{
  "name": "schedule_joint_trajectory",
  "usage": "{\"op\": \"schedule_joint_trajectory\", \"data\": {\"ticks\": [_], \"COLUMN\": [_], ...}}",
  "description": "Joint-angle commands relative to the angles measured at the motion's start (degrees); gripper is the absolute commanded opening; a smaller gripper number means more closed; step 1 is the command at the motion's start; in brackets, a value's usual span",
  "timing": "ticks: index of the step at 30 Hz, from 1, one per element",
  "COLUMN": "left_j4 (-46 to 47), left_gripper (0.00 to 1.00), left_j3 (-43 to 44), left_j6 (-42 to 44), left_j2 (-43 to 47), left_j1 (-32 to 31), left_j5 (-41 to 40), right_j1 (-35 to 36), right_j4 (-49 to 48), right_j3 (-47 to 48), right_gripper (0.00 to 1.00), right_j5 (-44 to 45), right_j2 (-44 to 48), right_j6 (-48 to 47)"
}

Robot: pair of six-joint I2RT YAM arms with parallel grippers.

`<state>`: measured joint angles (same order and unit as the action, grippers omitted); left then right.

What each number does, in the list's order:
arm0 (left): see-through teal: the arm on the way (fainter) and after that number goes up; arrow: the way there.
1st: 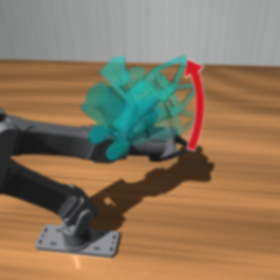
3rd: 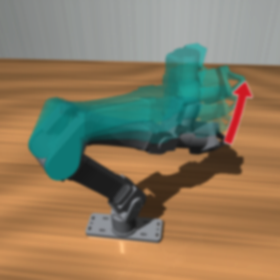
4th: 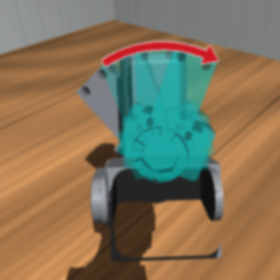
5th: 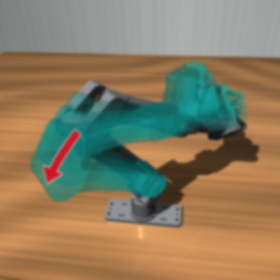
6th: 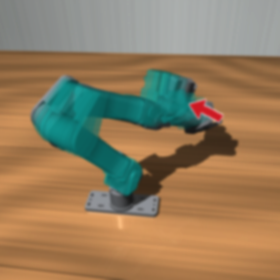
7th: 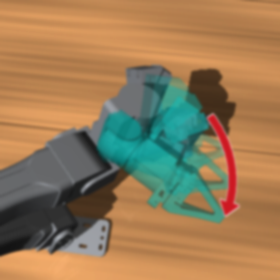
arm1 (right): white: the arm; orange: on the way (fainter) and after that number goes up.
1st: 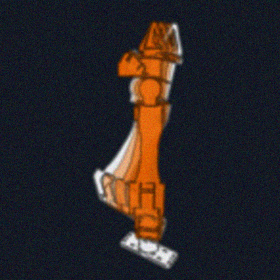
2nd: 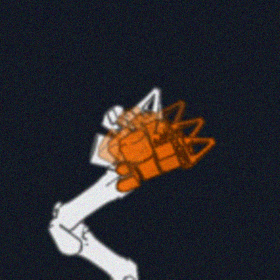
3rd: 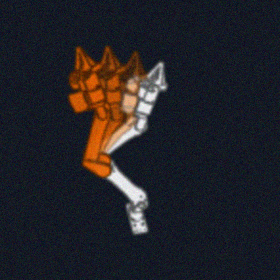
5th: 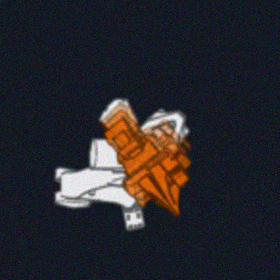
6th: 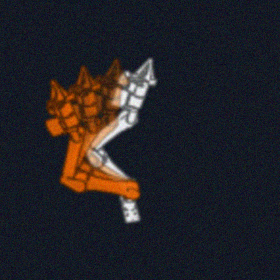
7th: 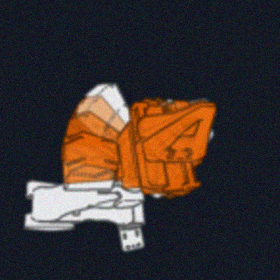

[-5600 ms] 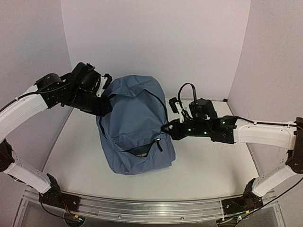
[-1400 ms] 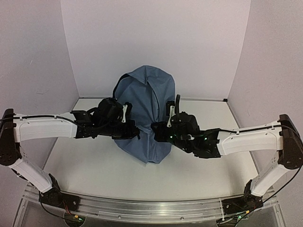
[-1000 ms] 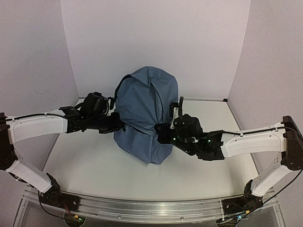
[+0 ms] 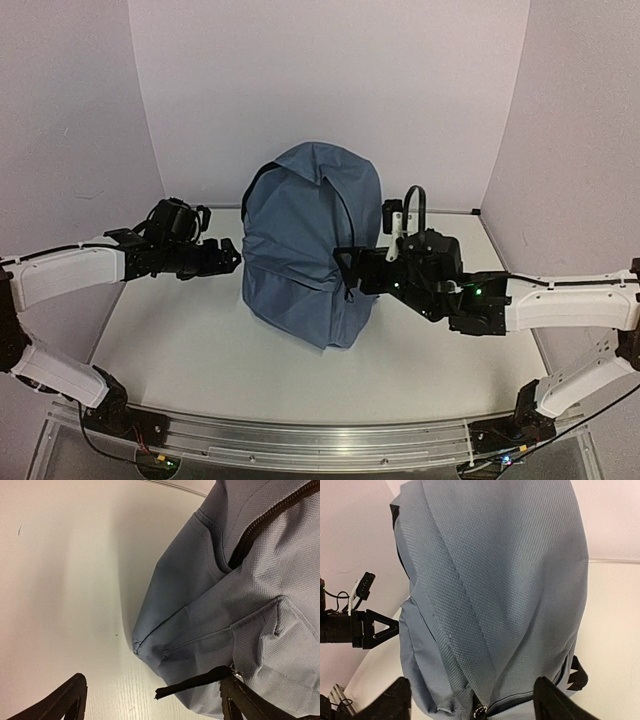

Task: Pack the student bag
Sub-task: Zip the student bag at the center of the board, then reset both arms

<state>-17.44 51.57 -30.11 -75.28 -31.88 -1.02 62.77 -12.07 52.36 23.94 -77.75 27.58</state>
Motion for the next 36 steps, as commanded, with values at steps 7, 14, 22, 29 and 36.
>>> {"op": "schedule_joint_trajectory", "data": {"ticks": [7, 14, 22, 29, 36], "left_j4": [-3.41, -4.44, -3.96, 5.88, 7.11], "left_gripper": [1.0, 1.0, 1.0, 1.0, 1.0], "left_j3": [-2.12, -5.03, -7.82, -19.48, -25.33], "left_j6": [2.64, 2.3, 0.82, 2.74, 2.56], "left_j2": [8.38, 13.75, 24.96, 36.99, 42.55], "left_j1": [10.78, 27.5, 35.43, 35.46, 35.47], "left_j5": [-1.84, -0.1, -7.15, -16.44, -20.47], "right_j1": [-10.46, -29.65, -43.67, -43.79, -43.77], "right_j4": [2.71, 2.49, 3.51, -3.45, -7.32], "right_j3": [-8.16, -13.81, -17.22, -24.19, -30.53], "right_gripper": [0.98, 0.98, 0.98, 0.98, 0.98], "right_j5": [-4.13, -13.66, -10.04, 3.71, 3.34], "right_j2": [12.31, 14.66, 24.2, 36.32, 40.0], "right_j6": [-2.24, -1.19, -3.07, -12.21, -14.18]}}
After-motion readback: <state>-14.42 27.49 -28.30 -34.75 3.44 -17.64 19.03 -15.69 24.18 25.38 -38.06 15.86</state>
